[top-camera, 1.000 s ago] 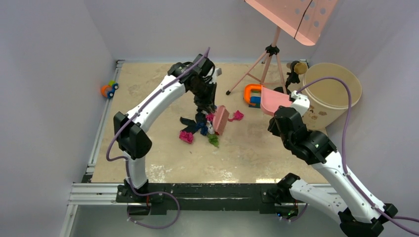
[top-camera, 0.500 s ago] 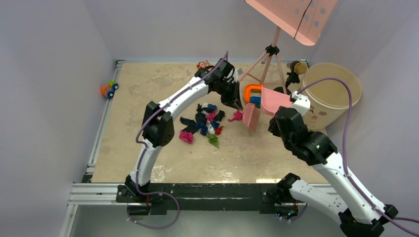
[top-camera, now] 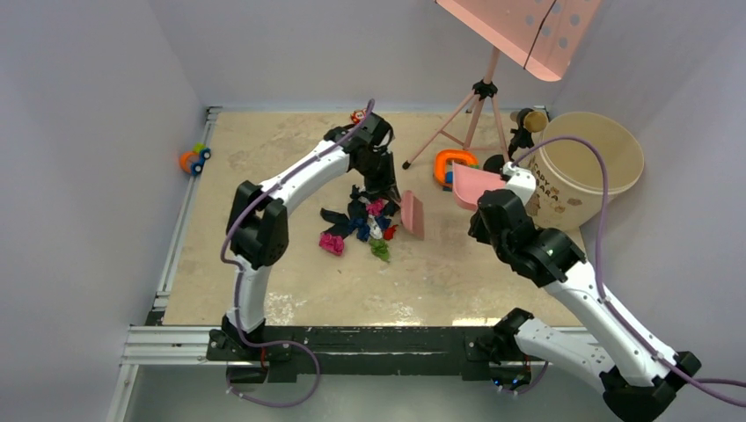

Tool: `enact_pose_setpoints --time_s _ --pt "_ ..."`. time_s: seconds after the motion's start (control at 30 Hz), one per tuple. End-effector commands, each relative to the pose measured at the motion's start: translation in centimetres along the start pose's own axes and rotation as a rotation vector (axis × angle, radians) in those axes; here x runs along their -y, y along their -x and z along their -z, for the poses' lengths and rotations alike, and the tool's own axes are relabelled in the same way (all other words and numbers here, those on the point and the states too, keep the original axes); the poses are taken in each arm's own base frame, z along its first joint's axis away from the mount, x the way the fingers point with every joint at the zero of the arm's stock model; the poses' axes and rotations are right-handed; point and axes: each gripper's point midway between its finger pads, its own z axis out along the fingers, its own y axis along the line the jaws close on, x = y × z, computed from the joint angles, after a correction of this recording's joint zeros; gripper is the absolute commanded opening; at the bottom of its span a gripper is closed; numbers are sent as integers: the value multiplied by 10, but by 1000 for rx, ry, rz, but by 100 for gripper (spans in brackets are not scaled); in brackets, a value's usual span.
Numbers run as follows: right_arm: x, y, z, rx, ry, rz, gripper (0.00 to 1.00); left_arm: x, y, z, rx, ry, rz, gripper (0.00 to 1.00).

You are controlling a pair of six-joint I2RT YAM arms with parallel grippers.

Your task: Sweep away the paper scraps from the table

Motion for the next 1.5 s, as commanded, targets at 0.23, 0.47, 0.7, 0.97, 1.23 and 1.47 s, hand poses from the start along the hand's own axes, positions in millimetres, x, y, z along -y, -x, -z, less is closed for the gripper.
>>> enact_pose_setpoints --time_s 0.23,0.47,0.7,0.97,1.23,1.47 --pt "-18 -28 -24 -116 30 117 0 -26 0 99 102 196 -158 0" --pt "-56 -67 -17 -260 313 220 0 -19 13 152 215 186 -328 0" --pt "-73 -102 -6 -402 401 287 0 -9 36 185 289 195 -471 0" --pt "-77 -144 14 -520 378 388 0 -46 111 196 482 531 -688 0" --pt "-74 -192 41 -593 351 510 0 -65 160 160 442 712 -846 0" --pt "-81 -219 26 -590 320 525 0 -83 143 119 261 687 -923 0"
